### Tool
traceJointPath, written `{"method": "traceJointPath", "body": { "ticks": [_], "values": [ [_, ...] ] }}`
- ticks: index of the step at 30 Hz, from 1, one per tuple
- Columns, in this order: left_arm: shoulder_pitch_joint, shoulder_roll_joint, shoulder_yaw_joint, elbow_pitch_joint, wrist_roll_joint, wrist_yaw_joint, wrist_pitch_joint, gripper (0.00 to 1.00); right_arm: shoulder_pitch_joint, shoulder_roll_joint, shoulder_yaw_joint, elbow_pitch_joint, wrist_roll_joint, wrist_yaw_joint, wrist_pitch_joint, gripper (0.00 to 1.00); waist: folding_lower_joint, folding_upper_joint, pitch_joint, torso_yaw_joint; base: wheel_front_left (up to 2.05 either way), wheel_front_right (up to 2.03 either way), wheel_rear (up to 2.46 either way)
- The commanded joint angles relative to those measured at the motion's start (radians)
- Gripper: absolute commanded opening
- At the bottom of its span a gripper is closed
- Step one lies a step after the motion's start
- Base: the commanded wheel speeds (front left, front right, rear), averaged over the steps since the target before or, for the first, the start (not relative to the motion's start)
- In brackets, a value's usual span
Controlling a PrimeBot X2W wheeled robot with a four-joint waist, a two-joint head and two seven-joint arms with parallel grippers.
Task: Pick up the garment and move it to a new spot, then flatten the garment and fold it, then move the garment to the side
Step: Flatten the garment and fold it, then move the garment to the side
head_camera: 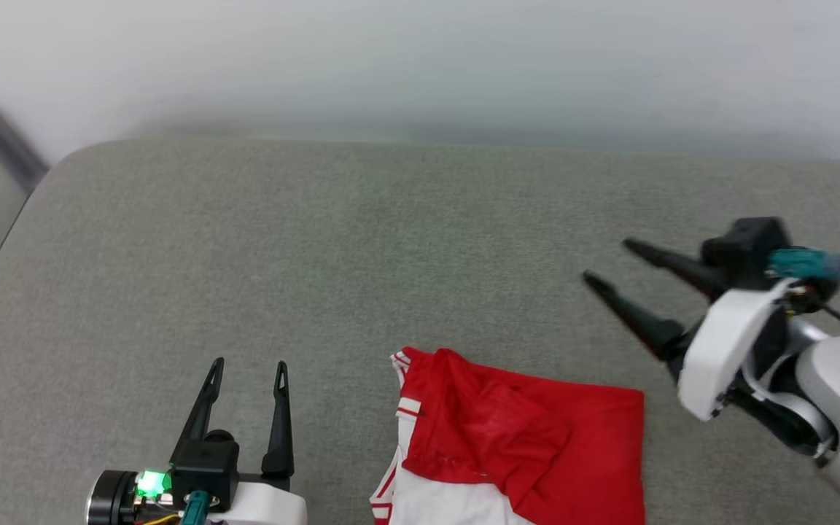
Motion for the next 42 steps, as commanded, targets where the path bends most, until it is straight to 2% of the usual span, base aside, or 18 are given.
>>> {"method": "traceJointPath", "body": {
  "ticks": [1,6,7,8,10,11,13,16,19,23,29,36,42],
  "values": [
    [0.013,0.002,0.003,-0.004,0.003,-0.002,-0.002,1.0,0.049,0.015,-0.068,0.03,-0.059,0.0,-0.084,1.0,0.0,0.0,-0.032,-0.03,0.0,0.0,0.0],
    [0.031,0.005,0.003,-0.004,0.005,-0.005,-0.002,1.0,0.192,0.107,-0.323,0.133,-0.256,0.0,-0.317,1.0,0.0,0.0,-0.067,-0.054,0.0,0.0,0.0],
    [0.031,0.005,0.003,-0.004,0.005,-0.005,-0.002,1.0,0.192,0.107,-0.323,0.133,-0.256,0.0,-0.317,1.0,0.0,0.0,-0.067,-0.054,0.0,0.0,0.0],
    [0.043,0.007,0.005,-0.003,0.004,-0.006,-0.002,1.0,0.26,0.155,-0.411,0.141,-0.334,0.0,-0.361,1.0,0.0,0.0,-0.079,-0.062,0.0,0.0,0.0],
    [0.047,0.008,0.009,-0.008,0.0,-0.008,-0.002,1.0,0.329,0.205,-0.507,0.129,-0.404,0.0,-0.382,1.0,0.0,0.0,-0.085,-0.068,0.0,0.0,0.0],
    [0.047,0.008,0.009,-0.008,0.0,-0.008,-0.002,1.0,0.329,0.205,-0.507,0.129,-0.404,0.0,-0.382,1.0,0.0,0.0,-0.085,-0.068,0.0,0.0,0.0],
    [0.055,0.008,0.01,-0.01,-0.001,-0.008,-0.002,1.0,0.401,0.263,-0.595,0.104,-0.465,0.0,-0.389,1.0,0.0,0.0,-0.09,-0.073,0.0,0.0,0.0],
    [0.064,0.005,0.013,-0.013,-0.003,-0.006,-0.002,1.0,0.499,0.355,-0.719,0.012,-0.547,0.0,-0.391,1.0,0.0,0.0,-0.095,-0.079,0.0,0.0,0.0],
    [0.074,0.001,0.02,-0.019,-0.008,-0.006,-0.002,1.0,0.596,0.441,-0.799,-0.073,-0.605,0.0,-0.39,1.0,0.0,0.0,-0.1,-0.085,0.0,0.0,0.0],
    [0.088,-0.004,0.033,-0.029,-0.015,-0.008,-0.002,1.0,0.688,0.517,-0.848,-0.14,-0.652,0.0,-0.39,1.0,0.0,0.0,-0.107,-0.089,0.0,0.0,0.0],
    [0.109,-0.014,0.045,-0.041,-0.017,-0.015,-0.002,1.0,0.774,0.571,-0.893,-0.179,-0.675,0.0,-0.39,1.0,0.0,0.0,-0.114,-0.088,0.0,0.0,0.0],
    [0.118,-0.023,0.053,-0.047,-0.014,-0.021,-0.002,1.0,0.806,0.589,-0.907,-0.195,-0.686,0.0,-0.391,1.0,0.0,0.0,-0.114,-0.084,0.0,0.0,0.0],
    [0.112,-0.029,0.059,-0.048,-0.011,-0.026,-0.002,1.0,0.726,0.58,-0.922,-0.228,-0.699,0.0,-0.391,1.0,0.0,0.0,-0.111,-0.08,0.0,0.0,0.0]
  ]
}}
